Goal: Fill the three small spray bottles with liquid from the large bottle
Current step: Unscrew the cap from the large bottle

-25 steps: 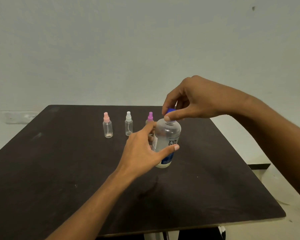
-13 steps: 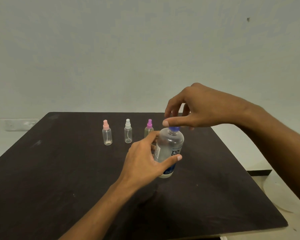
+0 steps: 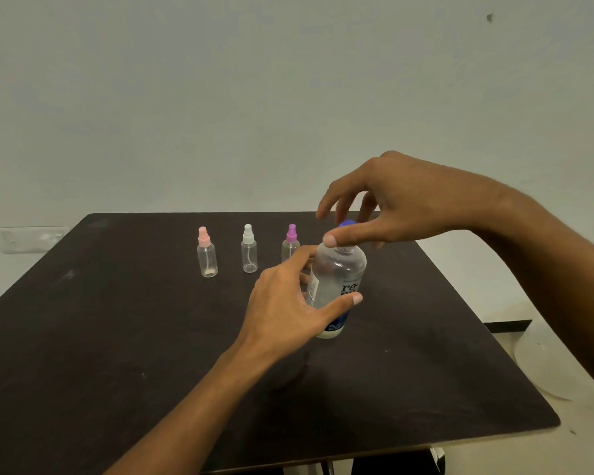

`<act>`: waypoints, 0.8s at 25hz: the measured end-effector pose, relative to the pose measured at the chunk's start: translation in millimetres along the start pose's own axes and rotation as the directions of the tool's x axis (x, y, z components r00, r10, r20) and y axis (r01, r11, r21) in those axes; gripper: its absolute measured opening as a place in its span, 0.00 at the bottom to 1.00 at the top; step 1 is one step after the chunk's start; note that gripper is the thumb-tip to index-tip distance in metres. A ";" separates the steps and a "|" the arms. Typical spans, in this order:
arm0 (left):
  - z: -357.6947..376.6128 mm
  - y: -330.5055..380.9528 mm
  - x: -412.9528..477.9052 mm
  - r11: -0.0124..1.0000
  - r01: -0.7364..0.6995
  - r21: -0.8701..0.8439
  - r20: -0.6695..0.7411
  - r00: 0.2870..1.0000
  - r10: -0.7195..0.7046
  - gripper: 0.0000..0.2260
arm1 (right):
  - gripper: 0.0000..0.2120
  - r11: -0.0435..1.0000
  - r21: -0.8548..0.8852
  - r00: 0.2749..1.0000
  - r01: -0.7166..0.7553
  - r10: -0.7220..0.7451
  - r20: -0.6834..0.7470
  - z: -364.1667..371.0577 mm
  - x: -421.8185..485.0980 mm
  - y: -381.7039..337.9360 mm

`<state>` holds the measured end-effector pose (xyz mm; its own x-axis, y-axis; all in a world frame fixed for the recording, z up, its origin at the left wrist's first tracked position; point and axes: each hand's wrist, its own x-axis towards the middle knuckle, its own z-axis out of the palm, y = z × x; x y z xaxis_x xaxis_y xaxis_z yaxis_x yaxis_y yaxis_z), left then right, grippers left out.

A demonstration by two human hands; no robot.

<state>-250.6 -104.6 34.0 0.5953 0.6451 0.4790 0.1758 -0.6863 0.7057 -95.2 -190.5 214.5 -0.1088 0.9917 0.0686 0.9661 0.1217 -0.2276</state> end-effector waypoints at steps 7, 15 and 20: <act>0.9 1.4 1.9 1.000 0.001 0.005 0.008 1.000 -0.001 0.37 | 0.10 0.991 -0.132 0.993 0.017 -0.002 0.115 -1.5 0.8 4.5; 4.8 4.1 3.0 1.000 0.009 0.000 0.009 1.000 -0.009 0.37 | 0.19 0.994 -0.040 0.994 -0.100 0.099 -0.037 2.3 0.9 4.5; 5.5 2.8 3.5 1.000 0.001 0.007 0.018 1.000 -0.002 0.36 | 0.08 0.995 -0.089 0.998 -0.048 0.052 0.041 -4.0 1.1 6.5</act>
<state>-243.7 -106.1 34.8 0.6093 0.6399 0.4682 0.1825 -0.6878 0.7025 -88.1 -188.8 217.0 -0.0681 0.9975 0.0167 0.9872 0.0698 -0.1436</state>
